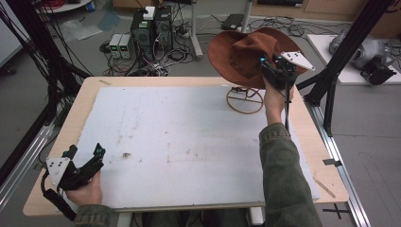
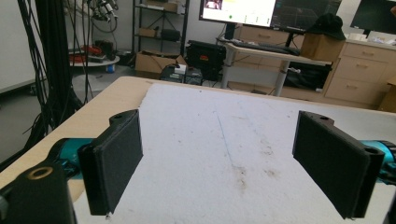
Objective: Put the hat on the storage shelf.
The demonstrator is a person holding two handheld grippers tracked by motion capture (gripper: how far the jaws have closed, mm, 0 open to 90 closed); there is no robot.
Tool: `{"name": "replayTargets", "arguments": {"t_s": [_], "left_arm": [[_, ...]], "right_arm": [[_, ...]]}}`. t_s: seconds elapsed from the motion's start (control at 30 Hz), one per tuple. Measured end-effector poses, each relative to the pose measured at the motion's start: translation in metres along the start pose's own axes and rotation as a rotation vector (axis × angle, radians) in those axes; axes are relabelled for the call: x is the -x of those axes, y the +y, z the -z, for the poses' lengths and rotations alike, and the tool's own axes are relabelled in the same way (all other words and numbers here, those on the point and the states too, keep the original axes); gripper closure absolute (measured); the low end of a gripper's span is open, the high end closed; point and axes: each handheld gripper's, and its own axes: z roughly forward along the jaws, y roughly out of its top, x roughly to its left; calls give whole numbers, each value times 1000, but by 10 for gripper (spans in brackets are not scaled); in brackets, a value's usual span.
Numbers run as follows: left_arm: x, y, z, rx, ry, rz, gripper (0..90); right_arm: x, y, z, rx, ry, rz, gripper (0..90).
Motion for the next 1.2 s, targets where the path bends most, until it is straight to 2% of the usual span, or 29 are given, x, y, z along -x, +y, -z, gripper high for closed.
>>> {"name": "replayTargets", "arguments": {"t_s": [0.1,0.17,0.27,0.5,0.63,0.77,0.93,1.07,1.2], "left_arm": [[-1,0,0,1,3,3,162],[-1,0,0,1,2,5,162],[0,0,0,0,1,6,162],[1,0,0,1,-2,1,162],[1,0,-1,2,0,3,162],[4,1,-2,0,-8,2,162],[7,2,-2,8,-16,2,162],[8,3,-3,14,-18,9,162],[8,3,-3,16,-17,11,162]], "right_arm": [[0,2,3,28,-24,-3,321],[0,4,5,50,-21,-3,207],[1,5,6,69,-46,0,110],[6,7,10,60,-48,14,110],[8,12,20,48,-57,7,110],[7,14,39,70,-79,14,111],[7,14,69,90,-72,15,111],[6,10,97,98,-54,27,112],[2,-1,124,95,-58,45,113]]}}
